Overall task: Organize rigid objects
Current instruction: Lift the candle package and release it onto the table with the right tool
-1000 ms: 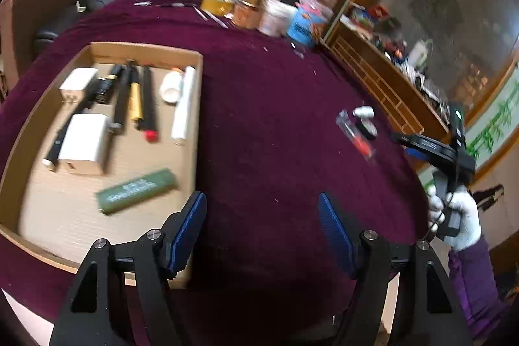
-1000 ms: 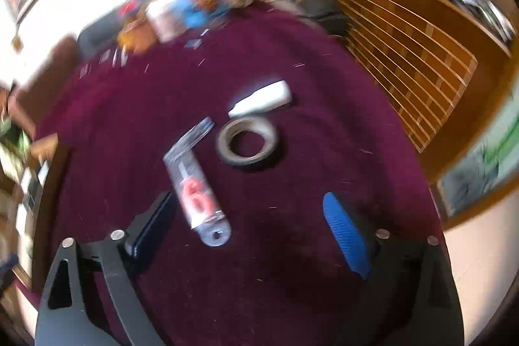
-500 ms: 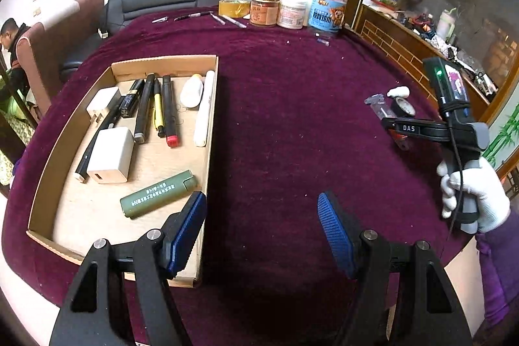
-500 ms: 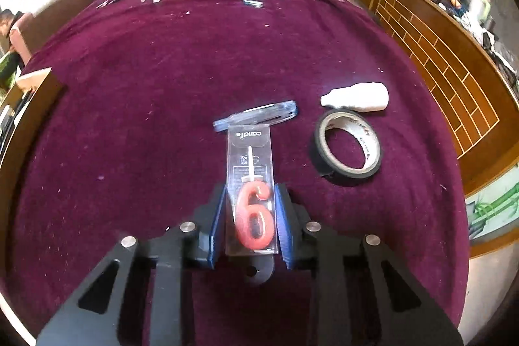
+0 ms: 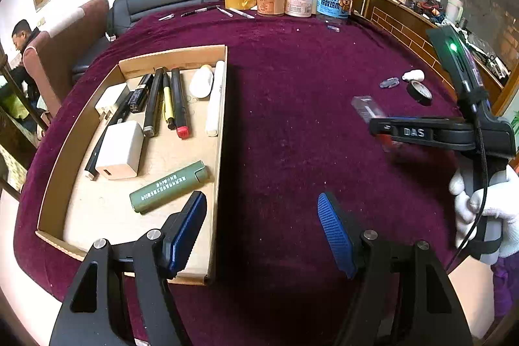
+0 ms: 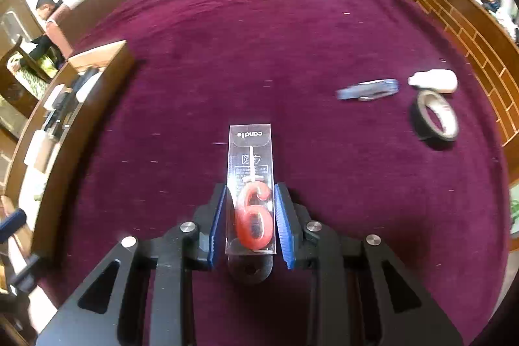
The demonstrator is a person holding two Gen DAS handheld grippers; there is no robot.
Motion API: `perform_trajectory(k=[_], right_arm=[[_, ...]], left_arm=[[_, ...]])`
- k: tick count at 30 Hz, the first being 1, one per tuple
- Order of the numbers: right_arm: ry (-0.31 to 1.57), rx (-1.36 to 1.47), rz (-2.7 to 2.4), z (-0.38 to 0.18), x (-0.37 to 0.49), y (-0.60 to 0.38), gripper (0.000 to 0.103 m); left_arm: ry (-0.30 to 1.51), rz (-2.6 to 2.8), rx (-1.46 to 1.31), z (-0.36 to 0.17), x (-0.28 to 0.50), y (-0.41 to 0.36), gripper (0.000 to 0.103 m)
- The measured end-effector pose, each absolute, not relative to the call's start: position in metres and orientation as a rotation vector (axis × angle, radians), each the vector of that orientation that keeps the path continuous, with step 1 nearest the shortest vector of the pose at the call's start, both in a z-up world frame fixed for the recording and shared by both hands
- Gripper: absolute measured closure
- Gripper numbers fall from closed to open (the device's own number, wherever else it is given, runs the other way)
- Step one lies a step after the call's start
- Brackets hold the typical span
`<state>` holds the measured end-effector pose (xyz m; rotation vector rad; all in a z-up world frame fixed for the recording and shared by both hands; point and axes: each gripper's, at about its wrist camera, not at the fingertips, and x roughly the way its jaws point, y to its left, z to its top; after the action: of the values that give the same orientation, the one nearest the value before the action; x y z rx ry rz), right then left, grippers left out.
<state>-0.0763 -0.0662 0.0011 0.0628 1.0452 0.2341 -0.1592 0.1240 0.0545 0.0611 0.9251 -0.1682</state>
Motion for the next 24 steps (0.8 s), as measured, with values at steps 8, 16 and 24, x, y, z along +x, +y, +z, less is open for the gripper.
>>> perform_trajectory(k=[8, 16, 24], right_arm=[[1.101, 0.246, 0.354, 0.000, -0.077, -0.050, 0.075], [0.975, 0.312, 0.347, 0.028, -0.087, -0.083, 0.075], [0.724, 0.313, 0.081, 0.073, -0.096, -0.194, 0.015]], left_arm=[[0.926, -0.179, 0.053, 0.056, -0.163, 0.127, 0.038], [0.927, -0.196, 0.049, 0.057, -0.166, 0.125, 0.038], [0.905, -0.319, -0.049, 0.064, -0.169, 0.117, 0.038]])
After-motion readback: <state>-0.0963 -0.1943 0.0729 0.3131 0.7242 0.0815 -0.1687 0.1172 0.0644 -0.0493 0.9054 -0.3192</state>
